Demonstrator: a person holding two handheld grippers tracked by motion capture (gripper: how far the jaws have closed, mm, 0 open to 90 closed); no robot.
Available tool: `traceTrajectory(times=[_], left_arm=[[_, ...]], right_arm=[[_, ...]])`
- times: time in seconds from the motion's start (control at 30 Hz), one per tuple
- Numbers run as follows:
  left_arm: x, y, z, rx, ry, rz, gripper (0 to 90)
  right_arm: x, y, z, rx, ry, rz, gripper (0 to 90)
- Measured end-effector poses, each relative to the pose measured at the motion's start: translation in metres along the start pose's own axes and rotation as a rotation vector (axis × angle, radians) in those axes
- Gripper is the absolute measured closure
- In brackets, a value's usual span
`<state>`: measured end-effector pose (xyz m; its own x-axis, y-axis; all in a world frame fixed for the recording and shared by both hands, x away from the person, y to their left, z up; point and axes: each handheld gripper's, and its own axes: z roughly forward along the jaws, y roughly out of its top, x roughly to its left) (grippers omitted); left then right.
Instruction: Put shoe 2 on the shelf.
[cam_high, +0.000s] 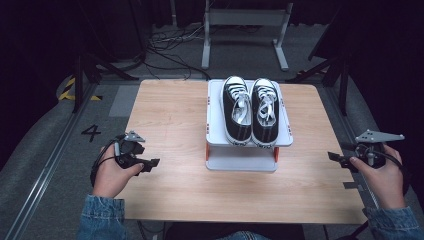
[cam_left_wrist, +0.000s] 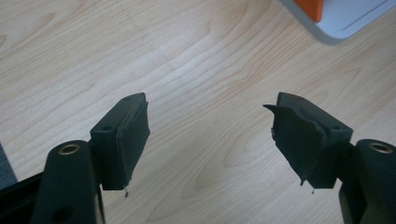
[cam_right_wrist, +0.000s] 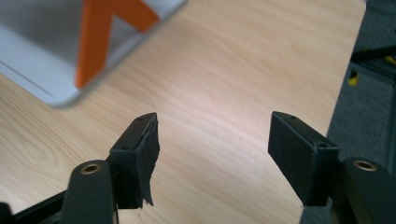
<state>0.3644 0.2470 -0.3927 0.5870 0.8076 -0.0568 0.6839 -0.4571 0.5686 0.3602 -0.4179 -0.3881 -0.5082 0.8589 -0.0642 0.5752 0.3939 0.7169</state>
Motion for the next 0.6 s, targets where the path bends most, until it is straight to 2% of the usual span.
traceTrajectory(times=[0.17,0.33,0.43,0.5,0.6], left_arm=[[0.002,-0.006,0.008,0.033,0.009,-0.016,27.5],[0.000,-0.005,0.016,0.047,0.004,-0.021,27.0],[-0.001,-0.005,0.019,0.053,0.003,-0.021,26.4],[0.000,-0.005,0.021,0.055,0.008,-0.017,26.1],[0.001,-0.006,0.024,0.051,0.005,-0.036,26.0]], right_arm=[[-0.001,-0.021,0.013,0.043,0.014,0.037,31.8],[-0.003,-0.038,0.029,0.039,0.030,0.043,29.7],[-0.002,-0.045,0.042,0.025,0.003,0.016,29.7],[0.000,-0.049,0.049,-0.014,-0.033,-0.016,29.8],[0.001,-0.051,0.057,-0.024,-0.022,0.005,29.7]])
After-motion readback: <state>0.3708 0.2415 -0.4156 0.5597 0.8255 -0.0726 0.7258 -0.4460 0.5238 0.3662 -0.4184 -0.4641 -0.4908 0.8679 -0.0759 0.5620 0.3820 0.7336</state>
